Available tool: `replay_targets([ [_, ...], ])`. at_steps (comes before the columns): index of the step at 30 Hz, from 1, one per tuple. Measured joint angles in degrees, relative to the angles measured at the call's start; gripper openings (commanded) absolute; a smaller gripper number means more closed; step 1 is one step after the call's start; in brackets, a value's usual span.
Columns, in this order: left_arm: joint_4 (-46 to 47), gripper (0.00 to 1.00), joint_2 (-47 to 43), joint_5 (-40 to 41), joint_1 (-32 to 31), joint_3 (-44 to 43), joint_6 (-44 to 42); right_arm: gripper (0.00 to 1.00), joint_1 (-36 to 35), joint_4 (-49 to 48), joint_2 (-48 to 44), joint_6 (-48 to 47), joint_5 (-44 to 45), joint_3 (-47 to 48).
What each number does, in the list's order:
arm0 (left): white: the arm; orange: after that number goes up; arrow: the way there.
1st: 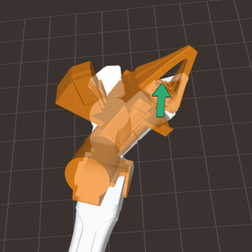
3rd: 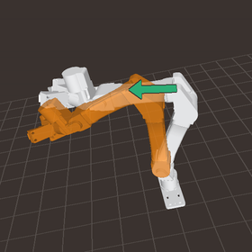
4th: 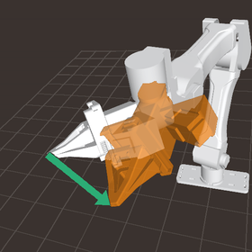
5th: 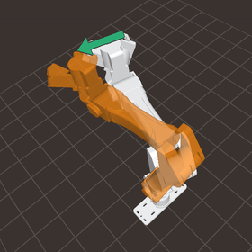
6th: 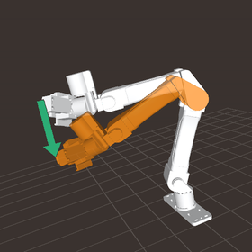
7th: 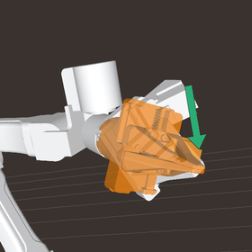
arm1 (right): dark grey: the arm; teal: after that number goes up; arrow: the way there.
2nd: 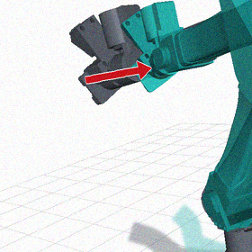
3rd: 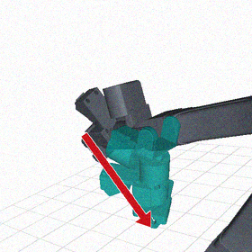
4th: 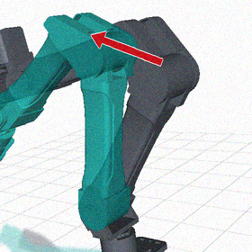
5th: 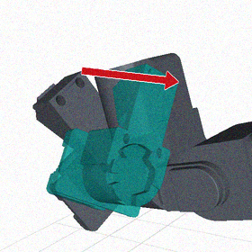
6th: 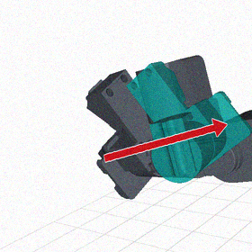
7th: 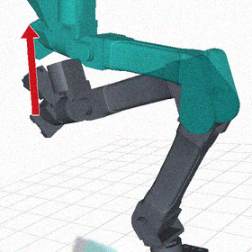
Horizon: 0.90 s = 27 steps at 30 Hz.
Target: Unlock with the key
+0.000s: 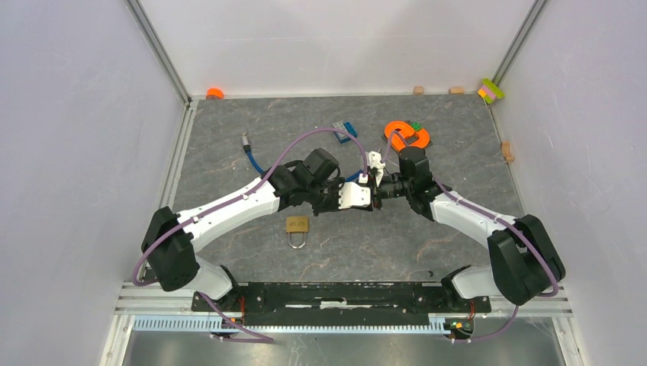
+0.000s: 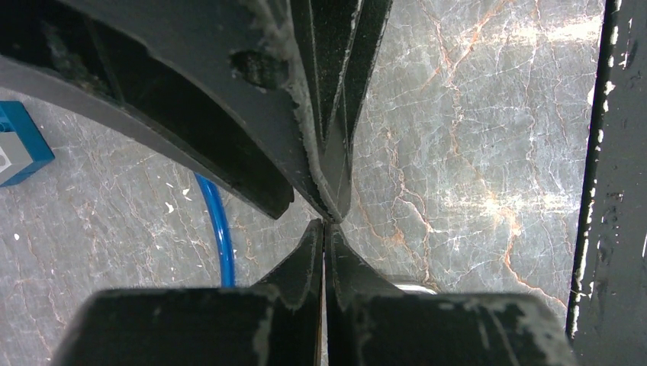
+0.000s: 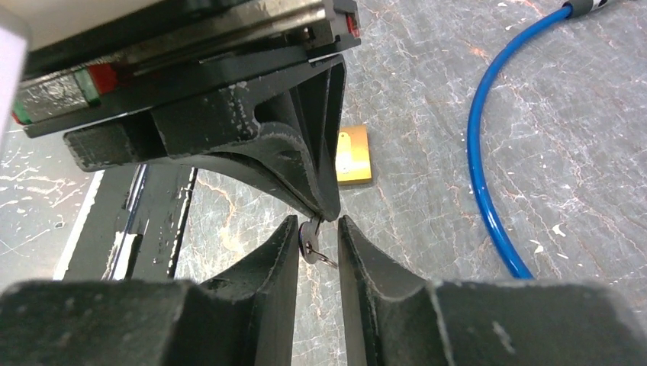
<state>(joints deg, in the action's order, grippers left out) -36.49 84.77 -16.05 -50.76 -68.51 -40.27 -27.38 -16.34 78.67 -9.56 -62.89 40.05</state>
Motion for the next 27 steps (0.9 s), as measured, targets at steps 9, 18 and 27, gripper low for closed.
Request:
replay_targets([
  [9, 0.0, 0.02, 0.0, 0.2, 0.0, 0.0, 0.0, 0.19, -0.3, 2.1, 0.0, -1.9, 0.2, 0.0],
  [18, -0.1, 0.02, 0.0, 0.8, 0.0, 0.0, 0.0, 0.00, -0.4, 3.0, 0.0, -2.6, 0.2, 0.4],
  [27, 0.0, 0.24, 0.0, 0.7, 0.0, 0.0, 0.4, 0.00, -0.4, 4.2, 0.0, -3.5, 0.3, 0.9],
])
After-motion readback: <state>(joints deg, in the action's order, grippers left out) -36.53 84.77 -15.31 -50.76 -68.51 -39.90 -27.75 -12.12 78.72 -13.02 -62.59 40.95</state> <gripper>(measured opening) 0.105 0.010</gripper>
